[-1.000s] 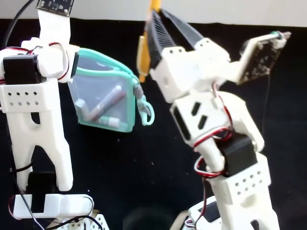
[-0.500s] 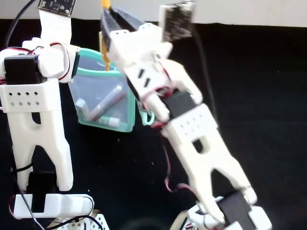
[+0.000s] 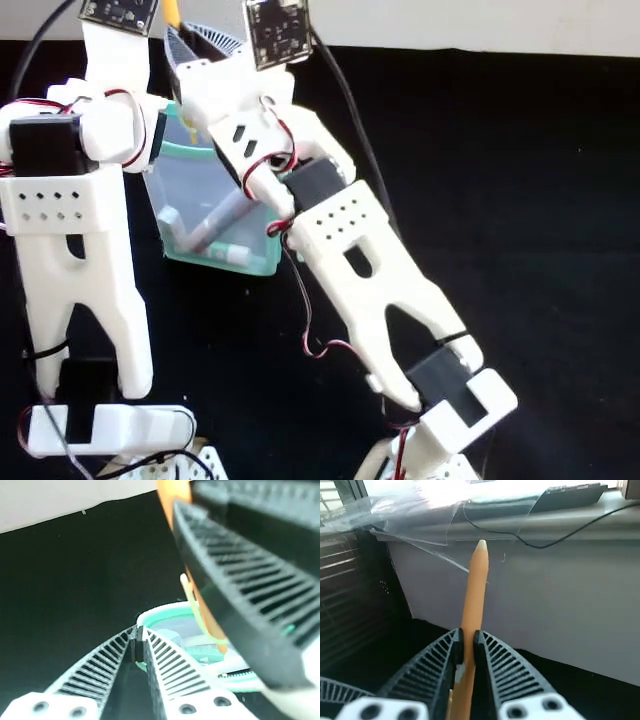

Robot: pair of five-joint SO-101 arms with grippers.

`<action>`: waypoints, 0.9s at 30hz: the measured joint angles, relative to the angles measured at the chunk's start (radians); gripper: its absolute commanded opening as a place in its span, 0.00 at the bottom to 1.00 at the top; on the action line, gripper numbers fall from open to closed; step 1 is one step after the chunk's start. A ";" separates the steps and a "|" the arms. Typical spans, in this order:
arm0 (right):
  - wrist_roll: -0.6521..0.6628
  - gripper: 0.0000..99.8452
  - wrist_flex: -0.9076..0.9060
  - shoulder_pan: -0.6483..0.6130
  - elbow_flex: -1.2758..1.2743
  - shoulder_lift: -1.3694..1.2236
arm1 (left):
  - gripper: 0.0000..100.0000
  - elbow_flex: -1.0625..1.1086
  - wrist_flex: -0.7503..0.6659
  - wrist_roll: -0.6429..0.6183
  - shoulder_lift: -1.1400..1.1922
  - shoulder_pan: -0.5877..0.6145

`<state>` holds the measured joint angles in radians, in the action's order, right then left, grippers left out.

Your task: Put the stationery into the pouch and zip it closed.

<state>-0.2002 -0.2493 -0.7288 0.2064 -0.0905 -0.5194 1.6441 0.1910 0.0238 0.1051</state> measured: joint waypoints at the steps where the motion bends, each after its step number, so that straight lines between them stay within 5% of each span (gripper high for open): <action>1: 0.003 0.01 0.003 -0.006 -0.020 -0.002 | 0.01 0.000 0.000 0.000 0.000 0.000; 23: 0.008 0.01 0.014 -0.052 -0.572 0.411 | 0.01 0.005 0.000 0.000 0.000 0.028; 27: 0.009 0.12 0.012 -0.052 -0.574 0.430 | 0.01 0.005 0.000 0.000 0.000 0.028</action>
<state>-0.1910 -0.2371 -0.7810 -0.3675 0.3391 -0.5148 1.6441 0.1910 0.0238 0.1327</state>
